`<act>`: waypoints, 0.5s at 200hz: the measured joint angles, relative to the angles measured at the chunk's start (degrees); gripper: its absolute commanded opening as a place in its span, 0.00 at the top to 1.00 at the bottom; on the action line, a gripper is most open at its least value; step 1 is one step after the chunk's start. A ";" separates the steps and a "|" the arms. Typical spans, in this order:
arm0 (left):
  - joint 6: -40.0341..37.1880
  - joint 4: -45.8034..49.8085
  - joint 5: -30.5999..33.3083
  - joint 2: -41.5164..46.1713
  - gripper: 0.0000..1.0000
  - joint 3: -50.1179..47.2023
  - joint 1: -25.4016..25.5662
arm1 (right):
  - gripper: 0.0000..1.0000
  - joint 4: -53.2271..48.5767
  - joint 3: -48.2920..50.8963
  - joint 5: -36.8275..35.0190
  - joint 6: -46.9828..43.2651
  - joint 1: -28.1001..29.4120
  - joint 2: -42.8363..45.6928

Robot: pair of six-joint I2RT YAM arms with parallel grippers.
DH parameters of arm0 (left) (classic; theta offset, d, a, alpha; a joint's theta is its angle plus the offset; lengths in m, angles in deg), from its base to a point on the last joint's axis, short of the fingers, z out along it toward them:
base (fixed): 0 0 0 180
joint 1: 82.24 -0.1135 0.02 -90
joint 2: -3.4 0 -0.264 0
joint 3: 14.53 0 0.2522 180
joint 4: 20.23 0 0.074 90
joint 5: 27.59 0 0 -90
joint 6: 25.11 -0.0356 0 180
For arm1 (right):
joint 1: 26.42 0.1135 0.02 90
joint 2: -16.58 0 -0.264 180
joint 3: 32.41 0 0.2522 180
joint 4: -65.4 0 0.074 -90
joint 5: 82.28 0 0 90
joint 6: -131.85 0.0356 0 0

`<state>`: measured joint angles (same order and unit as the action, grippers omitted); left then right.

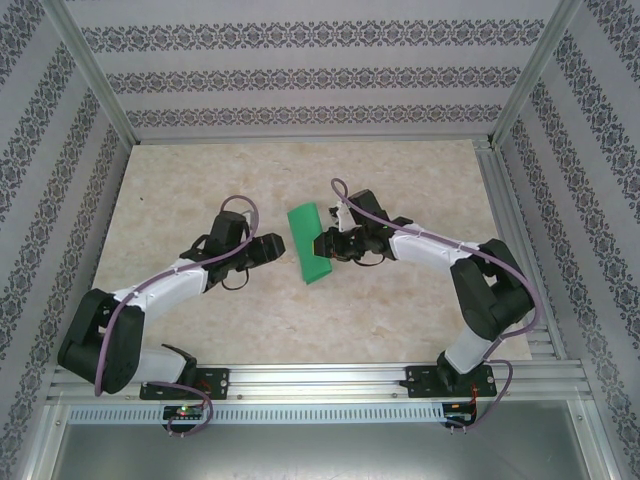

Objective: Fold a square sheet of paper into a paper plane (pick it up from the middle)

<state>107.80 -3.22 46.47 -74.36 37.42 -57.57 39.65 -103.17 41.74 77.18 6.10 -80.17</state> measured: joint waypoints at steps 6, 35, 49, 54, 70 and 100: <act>0.37 -1.01 -0.07 -0.46 0.40 0.00 0.46 | 0.71 0.46 0.31 0.33 0.13 0.00 -0.70; 1.62 -5.05 -0.37 -4.50 0.51 0.61 2.51 | 0.71 1.79 2.29 0.81 0.81 0.00 -4.39; 2.21 -6.80 -0.79 -6.95 0.54 1.16 3.43 | 0.71 1.79 3.21 0.81 0.85 -0.02 -5.73; 2.29 -7.23 -0.94 -7.87 0.56 1.42 3.69 | 0.71 1.79 3.43 0.79 0.85 -0.02 -6.10; 2.64 -8.96 -1.60 -10.62 0.60 2.16 4.48 | 0.71 1.81 3.82 0.79 0.90 -0.04 -7.08; 3.13 -11.74 -3.06 -15.30 0.70 3.74 5.42 | 0.71 2.34 4.02 0.79 1.09 -0.42 -7.48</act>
<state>110.93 -14.96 43.41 -89.66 41.16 -52.15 41.99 -99.15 42.53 78.28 5.68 -87.65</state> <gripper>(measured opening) 0.329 0.291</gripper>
